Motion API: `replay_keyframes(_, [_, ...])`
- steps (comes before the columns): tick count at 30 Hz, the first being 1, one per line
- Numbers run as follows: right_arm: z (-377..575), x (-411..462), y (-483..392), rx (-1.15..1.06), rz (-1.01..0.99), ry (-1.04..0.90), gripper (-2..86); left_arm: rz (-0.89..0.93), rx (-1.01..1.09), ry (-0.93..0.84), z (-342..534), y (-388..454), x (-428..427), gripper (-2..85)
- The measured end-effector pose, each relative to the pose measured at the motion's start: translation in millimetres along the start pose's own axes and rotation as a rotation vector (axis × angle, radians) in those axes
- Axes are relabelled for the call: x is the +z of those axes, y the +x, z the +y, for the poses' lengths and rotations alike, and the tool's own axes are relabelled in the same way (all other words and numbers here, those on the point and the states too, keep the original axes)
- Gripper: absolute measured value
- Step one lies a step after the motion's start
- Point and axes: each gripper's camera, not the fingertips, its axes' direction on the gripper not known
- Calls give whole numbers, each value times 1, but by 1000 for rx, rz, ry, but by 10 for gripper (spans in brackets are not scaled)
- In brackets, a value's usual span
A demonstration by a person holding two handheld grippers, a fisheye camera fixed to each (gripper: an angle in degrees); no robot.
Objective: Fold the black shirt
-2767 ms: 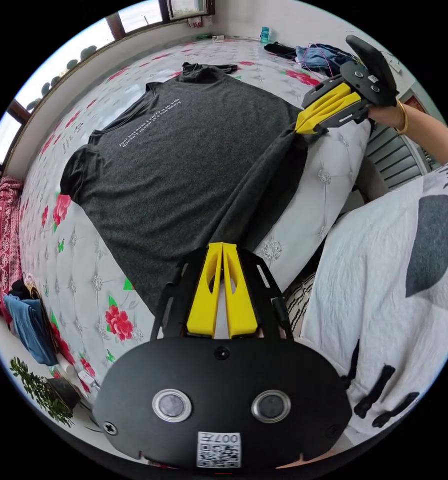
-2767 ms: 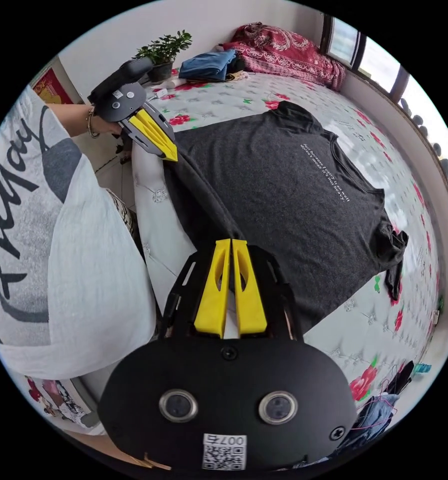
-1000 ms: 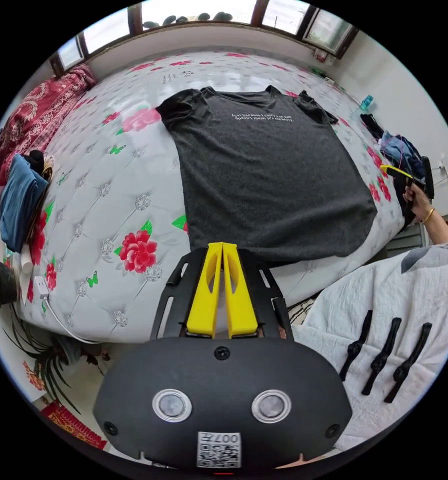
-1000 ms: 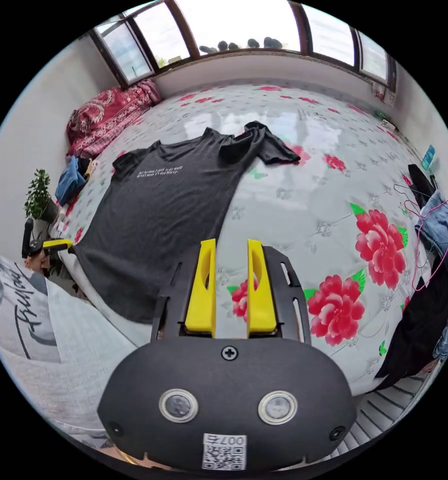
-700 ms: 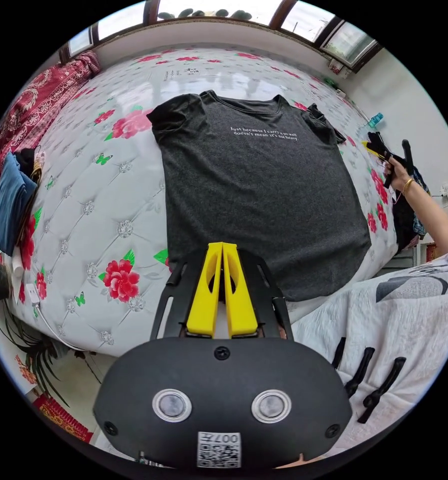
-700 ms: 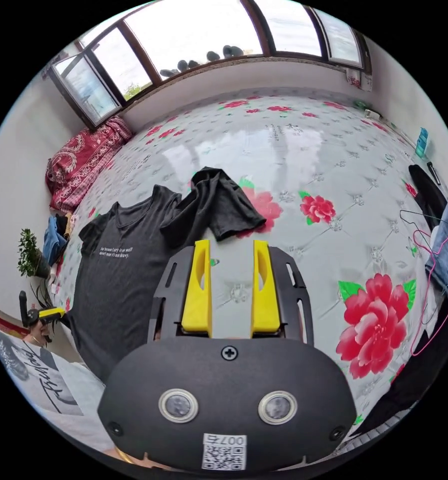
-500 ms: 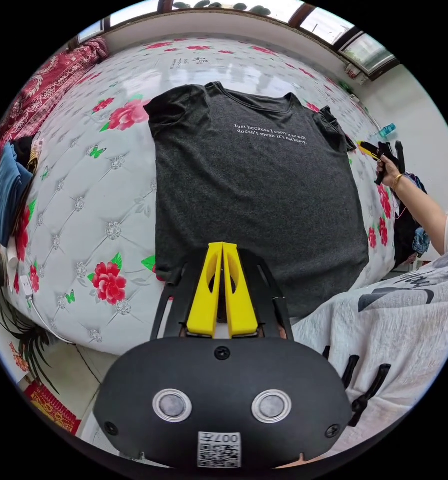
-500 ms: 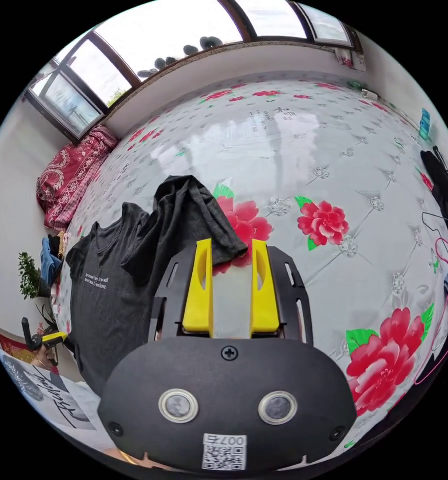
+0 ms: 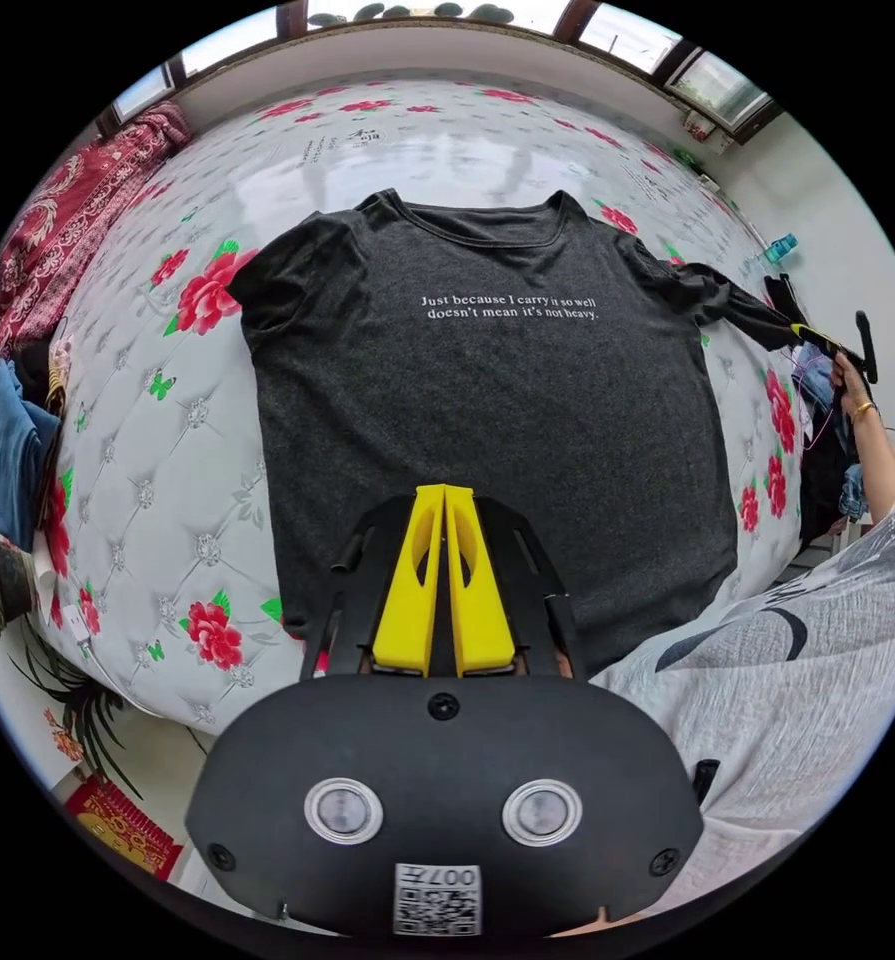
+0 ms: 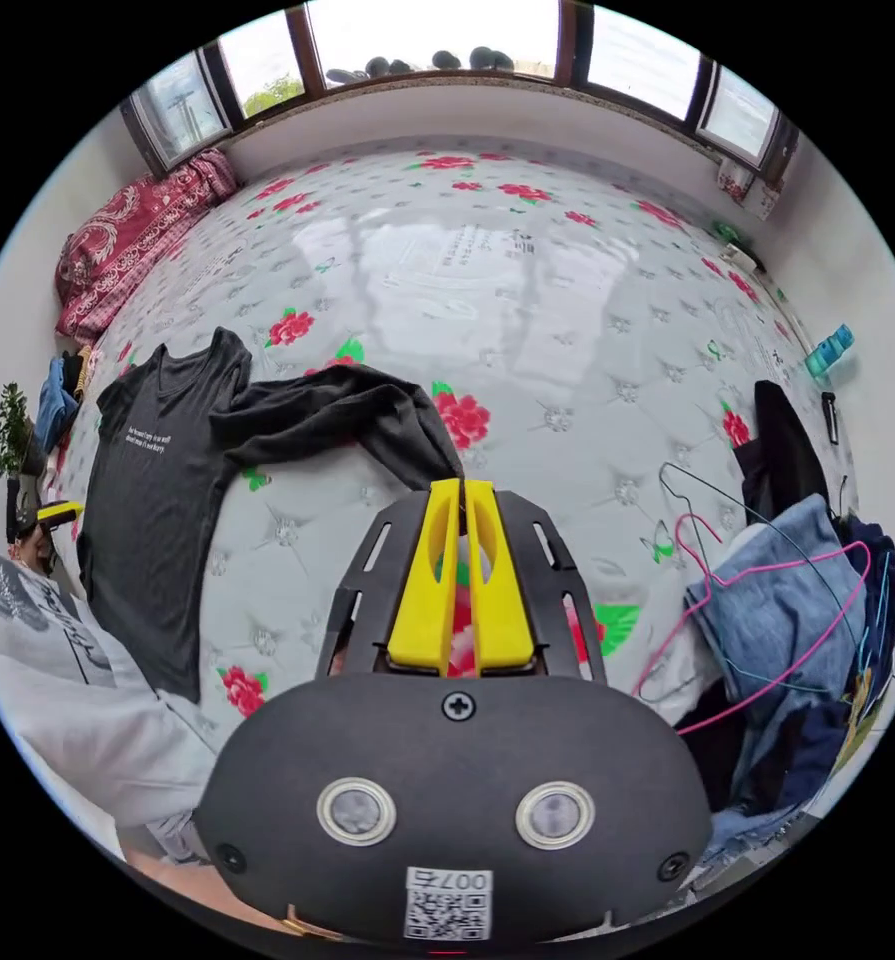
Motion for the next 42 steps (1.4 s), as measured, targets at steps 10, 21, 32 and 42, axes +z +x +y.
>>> replay_keyframes(10, [7,-40,7,18,-45,-248,-2,7,103,-31,-15,17,-12,-10])
replay_keyframes(21, [-6,21,33,277,35,-413,47,43,22,13,13,-22,-49,-10])
replay_keyframes(32, [-131,-61,-193,-146,-71,161,90,183,-190,216,77,-114,-107,-10])
replay_keyframes(42, [-342,-11,-627,-884,-449,47,90,235,-228,325,111,-229,-133,-10])
